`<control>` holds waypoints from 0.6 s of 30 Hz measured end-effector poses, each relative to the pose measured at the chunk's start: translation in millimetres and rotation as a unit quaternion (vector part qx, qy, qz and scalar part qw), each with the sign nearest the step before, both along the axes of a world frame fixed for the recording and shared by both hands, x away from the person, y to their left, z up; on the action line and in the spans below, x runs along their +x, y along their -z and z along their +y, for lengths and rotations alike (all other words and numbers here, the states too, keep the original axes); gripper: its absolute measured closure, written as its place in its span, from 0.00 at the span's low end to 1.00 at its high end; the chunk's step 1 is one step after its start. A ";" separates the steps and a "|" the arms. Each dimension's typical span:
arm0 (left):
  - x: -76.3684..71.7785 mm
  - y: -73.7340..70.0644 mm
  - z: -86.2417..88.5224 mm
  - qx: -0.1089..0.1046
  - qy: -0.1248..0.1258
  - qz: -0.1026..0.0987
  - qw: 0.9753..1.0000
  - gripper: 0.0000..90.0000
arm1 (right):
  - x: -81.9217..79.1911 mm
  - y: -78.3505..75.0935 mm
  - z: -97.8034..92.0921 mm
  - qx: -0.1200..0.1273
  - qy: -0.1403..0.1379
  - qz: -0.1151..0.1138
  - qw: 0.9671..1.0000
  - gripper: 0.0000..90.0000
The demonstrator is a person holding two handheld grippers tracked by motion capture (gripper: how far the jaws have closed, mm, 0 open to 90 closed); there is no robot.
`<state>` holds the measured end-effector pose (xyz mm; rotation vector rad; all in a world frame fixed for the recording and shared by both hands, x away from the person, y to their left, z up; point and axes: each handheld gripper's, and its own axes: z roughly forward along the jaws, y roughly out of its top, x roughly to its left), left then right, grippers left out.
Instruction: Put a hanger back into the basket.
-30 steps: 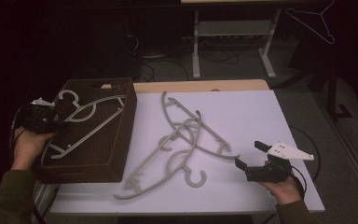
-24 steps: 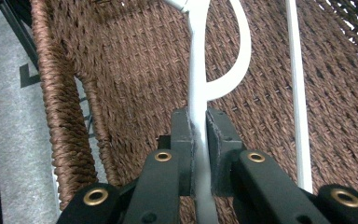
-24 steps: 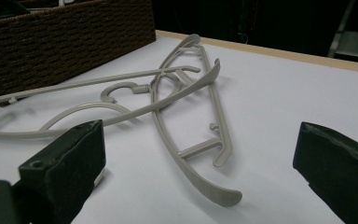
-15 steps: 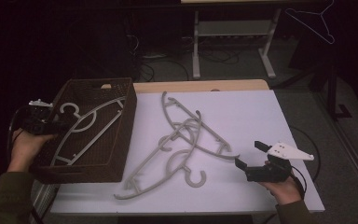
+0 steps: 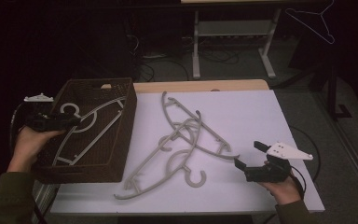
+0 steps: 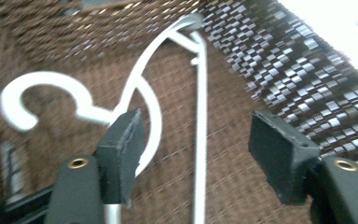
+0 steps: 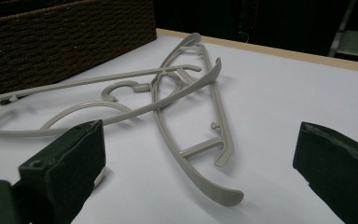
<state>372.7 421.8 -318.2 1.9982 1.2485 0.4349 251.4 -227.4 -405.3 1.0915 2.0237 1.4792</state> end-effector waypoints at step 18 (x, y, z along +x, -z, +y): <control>-10.1 -28.5 -89.2 -0.052 0.105 -0.061 0.991 0.28 | 0.2 -1.5 3.5 -0.005 -0.005 0.001 1.000 0.02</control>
